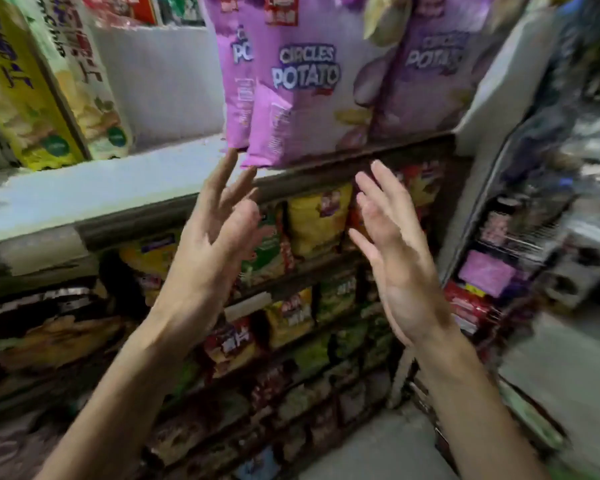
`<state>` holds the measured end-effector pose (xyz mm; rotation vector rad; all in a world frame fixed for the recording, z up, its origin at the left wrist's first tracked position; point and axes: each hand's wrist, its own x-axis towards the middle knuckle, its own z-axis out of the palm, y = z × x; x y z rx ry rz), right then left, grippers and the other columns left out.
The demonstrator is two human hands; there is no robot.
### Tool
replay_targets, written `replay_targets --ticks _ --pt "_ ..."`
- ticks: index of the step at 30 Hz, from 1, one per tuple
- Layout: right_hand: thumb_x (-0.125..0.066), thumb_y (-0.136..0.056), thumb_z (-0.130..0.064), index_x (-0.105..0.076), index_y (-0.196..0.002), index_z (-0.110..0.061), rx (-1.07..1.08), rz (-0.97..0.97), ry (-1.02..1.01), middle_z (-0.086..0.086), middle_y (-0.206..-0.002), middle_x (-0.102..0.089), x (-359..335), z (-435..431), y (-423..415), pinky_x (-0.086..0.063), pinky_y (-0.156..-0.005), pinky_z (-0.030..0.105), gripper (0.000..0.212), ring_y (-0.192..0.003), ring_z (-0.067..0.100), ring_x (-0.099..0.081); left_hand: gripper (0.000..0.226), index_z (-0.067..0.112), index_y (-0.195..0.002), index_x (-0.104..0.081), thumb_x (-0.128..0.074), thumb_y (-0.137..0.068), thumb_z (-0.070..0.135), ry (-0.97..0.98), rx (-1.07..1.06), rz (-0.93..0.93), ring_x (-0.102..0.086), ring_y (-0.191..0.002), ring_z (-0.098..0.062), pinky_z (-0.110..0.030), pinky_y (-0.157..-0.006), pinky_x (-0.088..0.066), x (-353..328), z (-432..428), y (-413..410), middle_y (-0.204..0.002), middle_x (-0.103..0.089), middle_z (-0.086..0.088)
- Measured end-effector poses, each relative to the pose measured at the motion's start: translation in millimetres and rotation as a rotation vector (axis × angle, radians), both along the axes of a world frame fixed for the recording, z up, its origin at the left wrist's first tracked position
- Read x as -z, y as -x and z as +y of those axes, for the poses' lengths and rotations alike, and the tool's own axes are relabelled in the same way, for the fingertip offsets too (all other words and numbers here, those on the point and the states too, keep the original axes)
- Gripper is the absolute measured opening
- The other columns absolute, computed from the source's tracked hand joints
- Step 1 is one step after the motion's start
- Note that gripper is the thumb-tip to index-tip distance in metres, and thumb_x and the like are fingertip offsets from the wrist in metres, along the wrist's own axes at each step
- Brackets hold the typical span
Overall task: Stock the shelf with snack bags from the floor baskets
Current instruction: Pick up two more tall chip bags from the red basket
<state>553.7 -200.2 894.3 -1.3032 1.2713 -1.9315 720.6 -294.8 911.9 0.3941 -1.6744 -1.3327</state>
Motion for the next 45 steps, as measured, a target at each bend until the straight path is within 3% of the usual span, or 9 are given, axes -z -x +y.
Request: replay_targets --ticks 13,15,18,24,28,32,34,37,45 --pt "-0.076 -0.044 -0.080 -0.056 -0.125 -0.032 0.806 -0.524 -0.286 -0.007 -0.138 -0.058 210.7 310.9 270.5 -0.046 -0.105 0.030 0.097 -0.118 -0.005 -0.058 0.102 0.037 -0.145 -0.037 -0.075 -0.058 0.074 -0.298 0.618 -0.400 -0.046 -0.134 0.000 -0.048 -0.115 -0.035 196.7 190.0 338.1 -0.145 -0.051 0.017" --pt "-0.073 -0.066 -0.067 -0.055 -0.128 -0.028 0.876 -0.589 -0.312 -0.005 -0.137 -0.059 241.3 343.3 306.6 -0.050 -0.093 0.020 0.075 -0.108 -0.009 -0.060 0.101 0.040 -0.145 -0.037 -0.075 -0.058 0.075 -0.353 0.662 -0.479 -0.048 -0.133 0.001 -0.044 -0.113 -0.038 234.4 210.1 384.8 -0.144 -0.051 0.018" --pt "-0.053 -0.090 -0.040 -0.044 -0.143 -0.021 0.882 -0.621 -0.445 -0.006 -0.144 -0.048 280.4 365.0 345.4 -0.042 -0.105 0.032 0.057 -0.108 -0.009 -0.052 0.098 0.046 -0.142 -0.038 -0.075 -0.056 0.077 -0.441 0.693 -0.613 -0.051 -0.129 0.002 -0.035 -0.108 -0.044 284.3 225.9 434.7 -0.142 -0.051 0.019" --pt "-0.062 -0.059 -0.079 -0.043 -0.144 -0.027 0.865 -0.761 -0.690 -0.009 -0.137 -0.048 380.4 348.0 416.0 -0.038 -0.111 0.042 0.101 -0.123 0.009 -0.048 0.088 0.040 -0.142 -0.037 -0.072 -0.067 0.069 -0.562 0.755 -0.876 -0.051 -0.116 0.006 -0.036 -0.106 -0.044 392.2 231.8 540.9 -0.134 -0.049 0.017" --pt "-0.060 -0.092 -0.044 -0.049 -0.137 -0.021 0.861 -0.925 -0.807 0.002 -0.141 -0.052 460.6 320.6 457.2 -0.037 -0.097 0.027 0.051 -0.117 0.011 -0.049 0.068 0.024 -0.150 -0.035 -0.061 -0.091 0.043 -0.549 0.777 -1.116 -0.039 -0.127 -0.007 -0.039 -0.106 -0.041 488.4 207.8 609.7 -0.155 -0.032 0.005" --pt "-0.061 -0.095 -0.032 -0.046 -0.142 -0.012 0.871 -1.081 -0.921 0.009 -0.143 -0.050 564.7 297.4 503.1 -0.036 -0.094 0.025 0.054 -0.117 0.012 -0.049 0.050 0.029 -0.141 -0.042 -0.057 -0.094 0.042 -0.545 0.750 -1.274 -0.041 -0.126 -0.012 -0.045 -0.107 -0.038 589.9 186.6 669.7 -0.151 -0.039 0.001" --pt "-0.063 -0.094 -0.030 -0.047 -0.141 -0.010 0.853 -1.151 -0.973 0.012 -0.142 -0.053 629.0 286.6 529.1 -0.037 -0.091 0.025 0.054 -0.114 0.014 -0.051 0.063 0.031 -0.134 -0.045 -0.069 -0.081 0.056 -0.602 0.694 -1.342 -0.043 -0.124 -0.016 -0.045 -0.105 -0.038 648.8 177.8 696.6 -0.145 -0.043 0.001" --pt "-0.063 -0.094 -0.029 -0.046 -0.142 -0.008 0.802 -1.209 -1.050 0.012 -0.140 -0.053 717.1 273.9 557.5 -0.039 -0.087 0.022 0.054 -0.116 0.018 -0.053 0.116 0.020 -0.139 -0.048 -0.075 -0.044 0.080 -0.625 0.595 -1.445 -0.049 -0.130 -0.034 -0.051 -0.106 -0.039 747.8 173.1 727.3 -0.145 -0.050 -0.012" --pt "-0.064 -0.094 -0.027 -0.040 -0.146 -0.005 0.716 -1.233 -1.206 0.017 -0.147 -0.047 968.7 257.9 604.6 -0.036 -0.105 0.030 0.061 -0.133 0.027 -0.049 0.113 0.012 -0.151 -0.032 -0.076 -0.064 0.068 -0.489 0.549 -1.604 -0.046 -0.135 -0.033 -0.042 -0.109 -0.041 975.6 186.5 785.2 -0.153 -0.040 -0.010"
